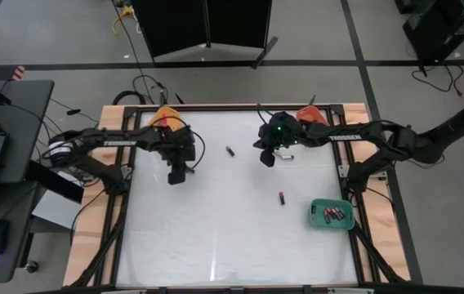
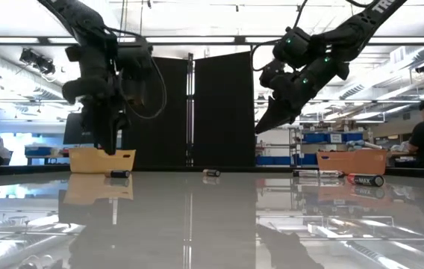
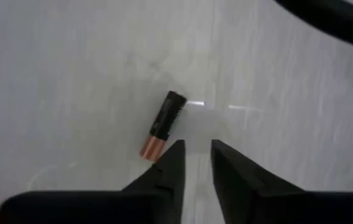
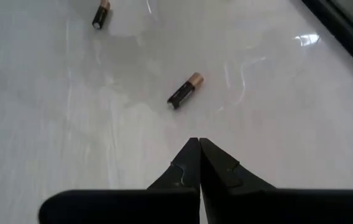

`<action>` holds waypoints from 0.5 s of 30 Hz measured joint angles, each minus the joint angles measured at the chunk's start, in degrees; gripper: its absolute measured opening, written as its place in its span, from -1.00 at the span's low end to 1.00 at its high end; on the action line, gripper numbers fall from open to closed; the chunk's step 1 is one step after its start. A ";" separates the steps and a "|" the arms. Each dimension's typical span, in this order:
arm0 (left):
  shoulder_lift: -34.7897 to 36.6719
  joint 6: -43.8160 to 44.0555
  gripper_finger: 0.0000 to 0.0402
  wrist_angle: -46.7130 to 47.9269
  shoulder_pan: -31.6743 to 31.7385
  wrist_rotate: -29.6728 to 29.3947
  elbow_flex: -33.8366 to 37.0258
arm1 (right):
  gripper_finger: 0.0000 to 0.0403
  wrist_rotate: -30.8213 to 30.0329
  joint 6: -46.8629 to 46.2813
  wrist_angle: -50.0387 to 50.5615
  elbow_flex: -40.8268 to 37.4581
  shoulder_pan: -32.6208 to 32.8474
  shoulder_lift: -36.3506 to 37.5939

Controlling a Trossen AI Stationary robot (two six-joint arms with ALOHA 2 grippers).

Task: Sort batteries
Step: Put the brown battery into the green bin

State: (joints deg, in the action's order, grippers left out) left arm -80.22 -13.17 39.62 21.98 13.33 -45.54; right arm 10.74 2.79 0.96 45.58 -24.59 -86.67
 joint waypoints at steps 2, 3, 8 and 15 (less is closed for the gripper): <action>-1.10 -1.07 -0.47 -0.76 -0.73 -0.42 0.00 | -0.96 0.00 0.22 -0.04 0.00 0.01 -0.21; -1.36 -1.38 -0.41 -1.59 -0.95 -0.91 0.00 | -0.96 0.01 0.31 -0.38 0.00 0.01 -0.30; -1.99 -1.63 -0.20 -3.76 -2.22 -4.99 0.00 | -0.96 0.00 0.63 -0.36 0.00 0.01 -0.42; -5.87 -1.44 -0.16 -3.55 -2.52 -6.26 0.00 | -0.96 0.01 0.85 -0.38 0.00 -0.03 -0.42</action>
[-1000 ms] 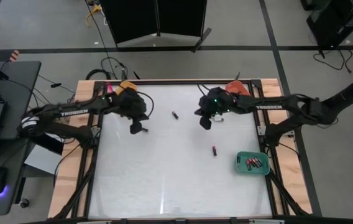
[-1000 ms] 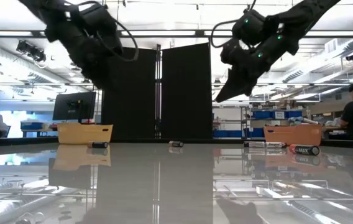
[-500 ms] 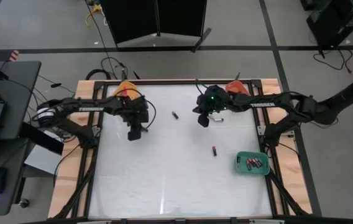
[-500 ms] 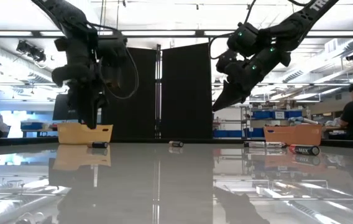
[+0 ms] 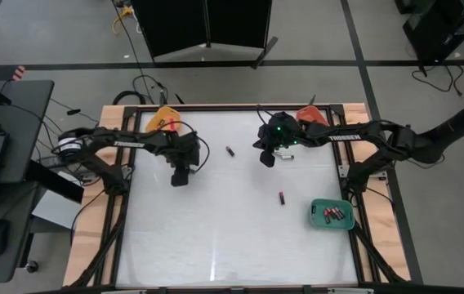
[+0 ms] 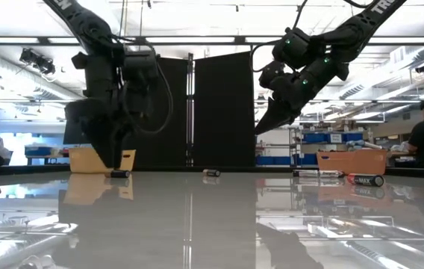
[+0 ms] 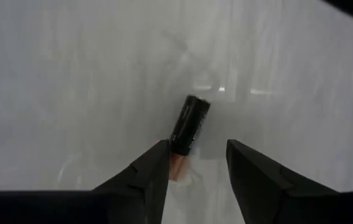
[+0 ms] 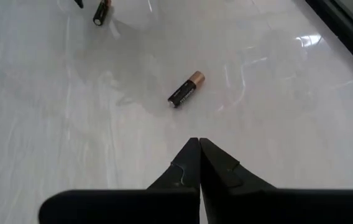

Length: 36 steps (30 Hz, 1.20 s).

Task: Sort batteries
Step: Put the brown battery into the green bin

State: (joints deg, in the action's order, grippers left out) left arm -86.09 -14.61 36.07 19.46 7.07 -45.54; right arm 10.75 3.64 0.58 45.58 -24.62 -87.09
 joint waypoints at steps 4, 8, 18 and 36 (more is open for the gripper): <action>-2.86 -0.02 -0.17 1.31 -0.09 -0.27 -0.01 | -0.96 -0.01 0.01 0.04 0.00 0.00 0.00; -4.48 0.03 -0.18 2.29 -0.10 -0.61 -0.39 | -0.96 -0.01 0.04 0.09 0.00 0.00 0.00; -4.85 0.30 -0.77 2.14 -0.09 -1.45 -0.26 | -0.96 -0.03 0.53 0.20 0.00 0.00 0.00; -4.93 1.77 -0.73 0.43 -0.09 -1.09 0.02 | -0.96 0.92 -17.21 25.33 0.00 5.57 9.66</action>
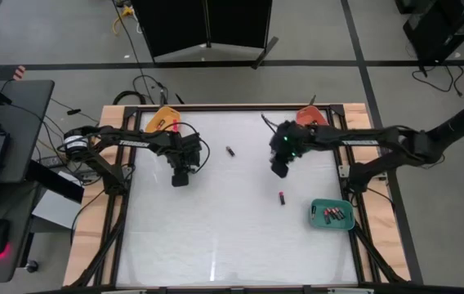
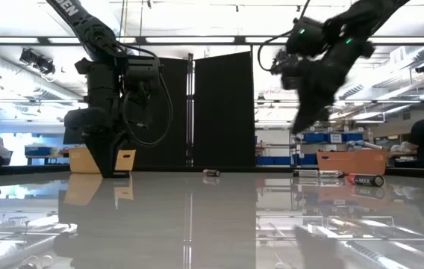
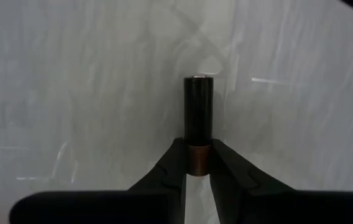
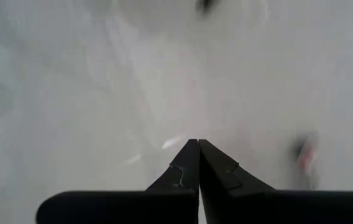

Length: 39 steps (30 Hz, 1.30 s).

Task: Sort batteries
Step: Put the brown battery into the green bin, then move the red battery from the green bin to the yellow bin

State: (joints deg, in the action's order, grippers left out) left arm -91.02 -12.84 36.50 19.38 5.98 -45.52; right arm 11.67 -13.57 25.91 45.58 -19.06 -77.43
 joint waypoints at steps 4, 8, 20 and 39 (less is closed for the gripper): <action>0.10 0.72 -0.68 -0.64 -0.04 -0.56 0.04 | -0.96 -1.34 -13.61 11.41 0.00 6.92 5.04; 1.46 1.00 -0.54 -2.10 -0.09 -2.10 0.22 | -0.94 -1.58 -28.35 18.21 0.00 14.94 9.13; 3.56 1.09 -0.25 -5.23 -0.07 -5.41 -5.57 | -0.69 -3.91 -67.14 29.28 0.00 38.96 11.87; 3.61 3.93 -0.24 -6.08 -0.07 -2.31 -4.64 | -0.44 3.92 -90.48 28.07 -9.78 52.13 11.83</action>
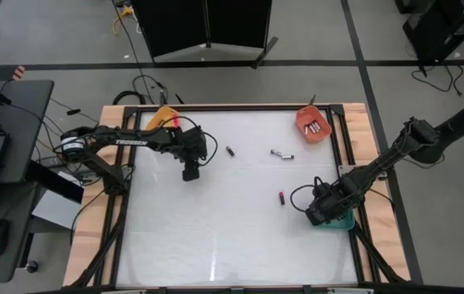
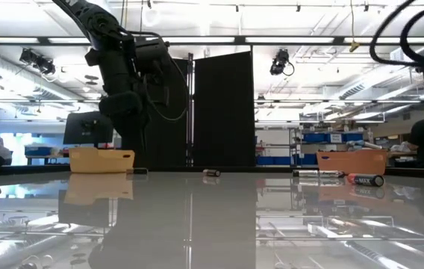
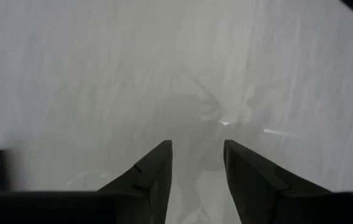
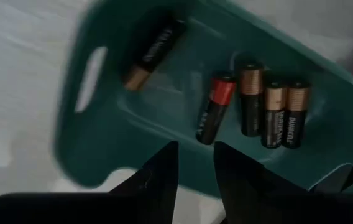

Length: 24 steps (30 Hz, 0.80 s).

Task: Sort batteries
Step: Move the red battery from the green bin to the yellow bin

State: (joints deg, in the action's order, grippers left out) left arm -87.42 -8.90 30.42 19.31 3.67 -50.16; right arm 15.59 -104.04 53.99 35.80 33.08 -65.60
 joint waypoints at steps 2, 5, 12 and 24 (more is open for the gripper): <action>0.00 0.53 -0.24 -0.63 0.00 0.03 0.49 | -0.44 0.72 -0.92 -0.21 -1.04 0.35 0.00; 0.02 1.15 -0.24 -0.92 0.00 0.03 0.80 | -0.45 1.01 -1.46 -1.75 -2.39 0.82 0.00; 0.04 1.68 -0.24 -1.23 0.00 0.01 0.80 | -0.45 0.36 -2.04 -5.11 -5.08 0.94 0.00; 0.07 1.72 -0.24 -1.33 0.00 -0.12 0.80 | -0.63 -0.79 -2.45 -7.31 -9.09 0.94 0.06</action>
State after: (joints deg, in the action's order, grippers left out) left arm -87.35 -7.18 29.09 19.31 3.55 -49.36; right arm 14.81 -106.49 46.68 26.71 34.02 -65.55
